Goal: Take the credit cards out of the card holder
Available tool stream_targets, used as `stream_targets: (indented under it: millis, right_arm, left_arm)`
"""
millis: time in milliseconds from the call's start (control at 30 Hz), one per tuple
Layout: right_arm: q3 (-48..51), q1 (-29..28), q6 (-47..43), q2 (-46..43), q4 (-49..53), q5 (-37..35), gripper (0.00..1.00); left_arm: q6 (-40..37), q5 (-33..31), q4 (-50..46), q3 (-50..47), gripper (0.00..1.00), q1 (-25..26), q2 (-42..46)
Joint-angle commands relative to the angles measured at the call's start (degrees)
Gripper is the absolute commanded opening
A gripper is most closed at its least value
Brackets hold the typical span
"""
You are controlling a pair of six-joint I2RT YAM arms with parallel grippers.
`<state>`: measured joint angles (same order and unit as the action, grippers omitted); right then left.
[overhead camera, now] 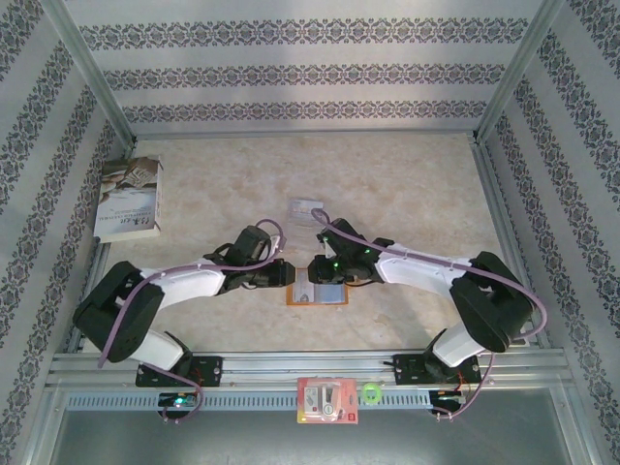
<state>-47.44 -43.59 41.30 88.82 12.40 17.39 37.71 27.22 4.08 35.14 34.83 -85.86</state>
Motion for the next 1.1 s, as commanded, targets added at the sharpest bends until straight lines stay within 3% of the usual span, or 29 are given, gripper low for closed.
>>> stream_targets:
  millis: [0, 300, 1067]
  right_arm:
    - [0.07, 0.28, 2.48, 1.72, -2.39, 3.46, 0.22]
    - [1.64, 0.79, 3.79, 3.56, -2.54, 2.32, 0.22]
    - [4.68, 2.22, 7.19, 5.63, -7.74, 6.06, 0.18]
  left_arm:
    - [-1.19, 0.9, 2.38, 1.1, 0.23, 0.94, -1.98]
    - [-2.03, -2.85, -3.22, 1.42, 0.14, 0.95, -3.86]
    - [-1.98, -2.19, -3.12, 0.73, 0.08, 0.95, -5.58]
